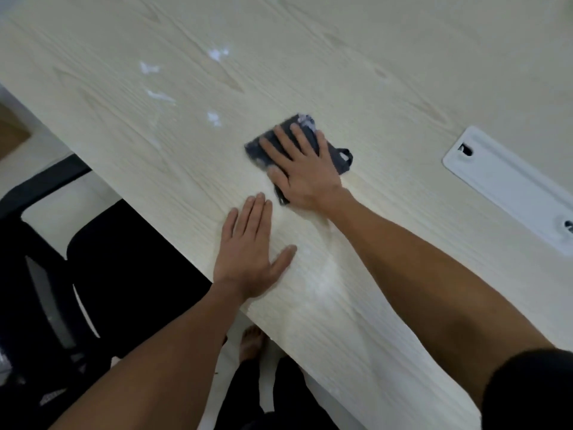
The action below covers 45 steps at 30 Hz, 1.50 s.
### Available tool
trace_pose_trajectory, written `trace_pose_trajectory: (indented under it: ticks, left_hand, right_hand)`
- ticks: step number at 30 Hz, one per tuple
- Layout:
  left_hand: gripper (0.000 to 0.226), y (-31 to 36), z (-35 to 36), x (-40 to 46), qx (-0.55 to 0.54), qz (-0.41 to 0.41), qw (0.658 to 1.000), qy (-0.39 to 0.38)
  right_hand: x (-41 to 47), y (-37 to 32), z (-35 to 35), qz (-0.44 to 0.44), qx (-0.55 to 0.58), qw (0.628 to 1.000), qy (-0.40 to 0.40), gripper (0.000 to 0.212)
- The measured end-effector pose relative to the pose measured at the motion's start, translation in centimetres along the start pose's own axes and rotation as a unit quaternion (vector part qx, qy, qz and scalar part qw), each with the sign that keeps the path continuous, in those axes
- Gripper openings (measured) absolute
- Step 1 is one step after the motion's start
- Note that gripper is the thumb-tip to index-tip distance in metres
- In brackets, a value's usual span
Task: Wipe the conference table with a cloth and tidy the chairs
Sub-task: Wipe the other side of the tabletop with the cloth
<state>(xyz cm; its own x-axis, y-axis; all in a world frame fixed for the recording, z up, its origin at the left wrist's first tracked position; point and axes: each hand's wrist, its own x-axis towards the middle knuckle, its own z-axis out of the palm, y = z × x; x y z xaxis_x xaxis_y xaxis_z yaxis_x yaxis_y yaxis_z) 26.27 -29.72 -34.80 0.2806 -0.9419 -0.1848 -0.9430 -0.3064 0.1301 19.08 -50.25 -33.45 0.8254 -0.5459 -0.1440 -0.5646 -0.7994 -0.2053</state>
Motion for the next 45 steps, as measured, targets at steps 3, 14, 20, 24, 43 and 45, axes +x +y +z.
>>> trace_pose_trajectory:
  ticks: [3, 14, 20, 24, 43, 45]
  left_hand:
    - [0.096, 0.2, 0.0, 0.0, -0.005, 0.004, 1.000, 0.004]
    - [0.097, 0.3, -0.2, 0.1, 0.012, -0.001, 1.000, -0.006]
    - [0.097, 0.2, -0.1, -0.1, 0.003, 0.005, 1.000, 0.010]
    - [0.096, 0.2, 0.3, 0.0, -0.022, 0.008, 0.999, 0.030]
    - [0.076, -0.8, 0.8, -0.1, -0.075, 0.040, 0.994, 0.071]
    - [0.073, -1.3, 0.1, -0.2, -0.164, 0.040, 0.982, 0.088]
  right_hand:
    - [-5.4, 4.4, -0.1, -0.025, -0.022, 0.999, -0.011, 0.058]
    - [2.3, 0.3, -0.5, 0.057, 0.004, 0.998, 0.023, 0.060]
    - [-7.5, 8.4, -0.5, 0.036, -0.014, 0.999, 0.002, 0.056]
    - [-5.6, 12.6, -2.5, 0.301, 0.043, 0.952, 0.028, 0.060]
    - [-15.9, 1.4, 2.0, 0.660, 0.135, 0.728, 0.127, 0.062]
    - [-13.2, -4.0, 2.8, 0.699, 0.159, 0.683, 0.139, 0.065]
